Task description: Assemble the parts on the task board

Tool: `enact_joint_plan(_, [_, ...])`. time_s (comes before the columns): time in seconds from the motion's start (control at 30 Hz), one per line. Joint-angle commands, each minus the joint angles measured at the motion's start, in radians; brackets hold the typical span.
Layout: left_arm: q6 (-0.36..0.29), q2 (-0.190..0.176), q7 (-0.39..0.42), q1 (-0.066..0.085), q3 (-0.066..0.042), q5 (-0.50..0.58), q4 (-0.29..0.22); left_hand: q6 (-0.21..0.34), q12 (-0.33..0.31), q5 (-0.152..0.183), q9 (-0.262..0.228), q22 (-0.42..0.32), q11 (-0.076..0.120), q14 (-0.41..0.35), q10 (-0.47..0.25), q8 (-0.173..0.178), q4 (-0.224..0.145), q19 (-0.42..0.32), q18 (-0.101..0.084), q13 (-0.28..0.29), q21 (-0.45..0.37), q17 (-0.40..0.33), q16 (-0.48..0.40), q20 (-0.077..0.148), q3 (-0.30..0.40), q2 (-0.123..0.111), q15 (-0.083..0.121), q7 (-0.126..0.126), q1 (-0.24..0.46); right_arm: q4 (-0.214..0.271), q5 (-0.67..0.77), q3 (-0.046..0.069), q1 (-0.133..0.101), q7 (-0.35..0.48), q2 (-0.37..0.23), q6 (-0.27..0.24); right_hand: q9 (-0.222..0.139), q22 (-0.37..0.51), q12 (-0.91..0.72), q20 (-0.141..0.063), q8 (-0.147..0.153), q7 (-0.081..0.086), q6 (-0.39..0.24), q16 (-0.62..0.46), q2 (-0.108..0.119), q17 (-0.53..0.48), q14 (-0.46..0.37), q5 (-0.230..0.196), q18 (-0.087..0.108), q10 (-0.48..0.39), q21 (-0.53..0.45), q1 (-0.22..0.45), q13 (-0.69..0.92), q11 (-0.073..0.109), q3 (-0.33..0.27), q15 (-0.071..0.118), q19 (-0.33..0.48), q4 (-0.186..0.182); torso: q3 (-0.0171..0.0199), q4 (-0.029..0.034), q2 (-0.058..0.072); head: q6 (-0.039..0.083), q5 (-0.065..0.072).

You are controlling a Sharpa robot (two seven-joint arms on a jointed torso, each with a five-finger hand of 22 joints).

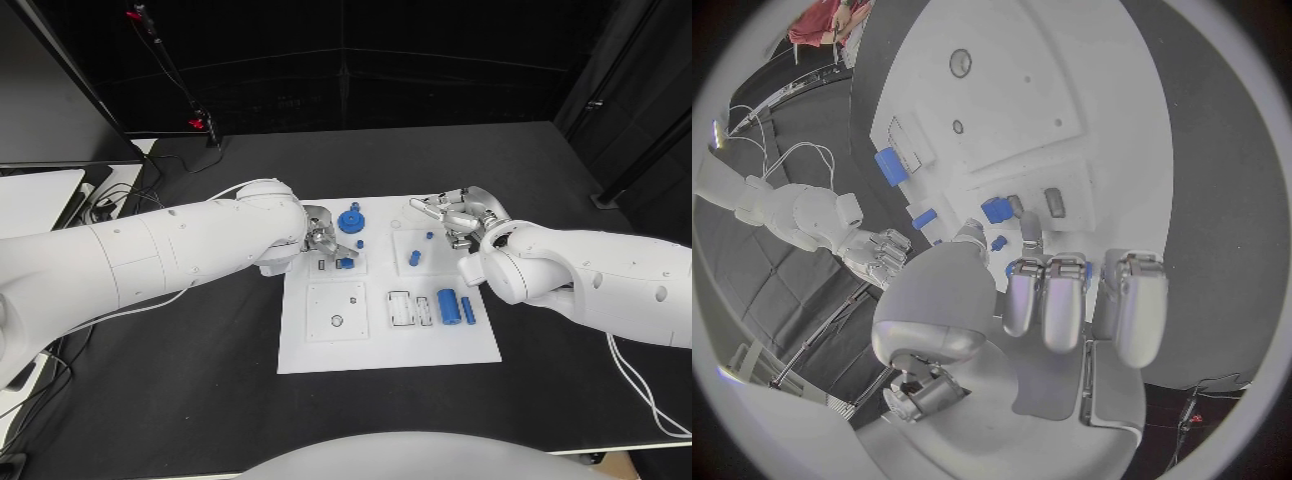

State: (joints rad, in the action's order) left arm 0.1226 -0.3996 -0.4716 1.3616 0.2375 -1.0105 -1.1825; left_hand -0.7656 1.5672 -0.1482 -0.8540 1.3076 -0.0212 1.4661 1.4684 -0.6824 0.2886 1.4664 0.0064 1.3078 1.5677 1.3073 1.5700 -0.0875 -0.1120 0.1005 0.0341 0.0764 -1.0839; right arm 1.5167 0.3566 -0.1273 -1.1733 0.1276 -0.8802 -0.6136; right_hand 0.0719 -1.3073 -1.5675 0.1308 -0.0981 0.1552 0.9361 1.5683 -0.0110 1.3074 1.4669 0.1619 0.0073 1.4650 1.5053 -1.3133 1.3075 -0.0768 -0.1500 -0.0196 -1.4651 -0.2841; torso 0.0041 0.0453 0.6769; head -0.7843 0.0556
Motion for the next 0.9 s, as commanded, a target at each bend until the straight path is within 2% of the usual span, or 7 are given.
enact_joint_plan(0.03, [0.000, 0.008, 0.015, 0.001, -0.001, -0.009, 0.002, -0.007, 0.004, -0.013, -0.001, 0.263, 0.005, 0.105, 0.102, -0.003, 0.002, 0.104, -0.006, 0.263, 0.003, 0.263, 0.001, -0.001, -0.008, 0.000, -0.001, -0.004, -0.017, 0.002, 0.001, 0.000, -0.001, 0.003, 0.001, -0.001, -0.001, -0.226, -0.003, 0.006, -0.006, 0.001, 0.006, 0.002, -0.012, 0.263, 0.104, 0.004, 0.016, 0.106, -0.004, 0.000, 0.263, -0.006, -0.007, -0.007, -0.044, 0.000, 0.0000, 0.0000, 0.000, 0.000, 0.001])
enact_joint_plan(0.2, [-0.003, 0.015, 0.020, 0.001, -0.001, -0.009, 0.006, -0.015, 0.004, -0.045, -0.001, 0.263, 0.009, 0.105, 0.102, 0.001, 0.002, 0.104, -0.006, 0.263, 0.003, 0.263, 0.001, 0.001, -0.012, 0.007, 0.002, -0.009, -0.042, 0.002, 0.001, 0.000, -0.001, 0.001, 0.002, -0.002, -0.001, -0.226, -0.003, 0.006, -0.006, 0.001, 0.006, 0.002, -0.012, 0.263, 0.104, 0.005, 0.016, 0.106, -0.004, 0.000, 0.263, -0.006, -0.007, -0.007, -0.044, 0.000, 0.0008, 0.0001, 0.000, 0.000, 0.001])
enact_joint_plan(0.6, [0.001, 0.014, 0.028, 0.001, -0.001, -0.005, 0.007, -0.020, 0.004, -0.050, -0.001, 0.263, 0.010, 0.105, 0.102, 0.001, 0.005, 0.104, -0.006, 0.263, 0.003, 0.263, 0.001, 0.003, -0.023, 0.008, 0.003, -0.009, -0.034, 0.000, 0.001, 0.000, -0.001, 0.000, 0.003, -0.001, -0.001, -0.226, -0.003, 0.006, -0.006, 0.001, 0.006, 0.002, -0.012, 0.263, 0.104, 0.005, 0.016, 0.106, -0.004, 0.000, 0.263, -0.006, -0.007, -0.007, -0.044, 0.000, 0.0000, 0.0016, 0.000, -0.003, 0.006])
enact_joint_plan(0.9, [0.007, 0.016, 0.041, 0.001, -0.001, -0.004, 0.006, -0.020, 0.004, -0.050, -0.001, 0.263, 0.010, 0.105, 0.102, 0.002, 0.005, 0.104, -0.006, 0.263, 0.003, 0.263, 0.001, 0.003, -0.024, 0.009, 0.003, -0.009, -0.032, -0.002, 0.001, 0.000, -0.001, -0.001, 0.004, -0.002, -0.001, -0.226, -0.003, 0.006, -0.006, 0.001, 0.006, 0.002, -0.012, 0.263, 0.104, 0.005, 0.016, 0.106, -0.004, 0.000, 0.263, -0.006, -0.007, -0.007, -0.044, 0.000, 0.0003, 0.0007, 0.000, -0.003, 0.004])
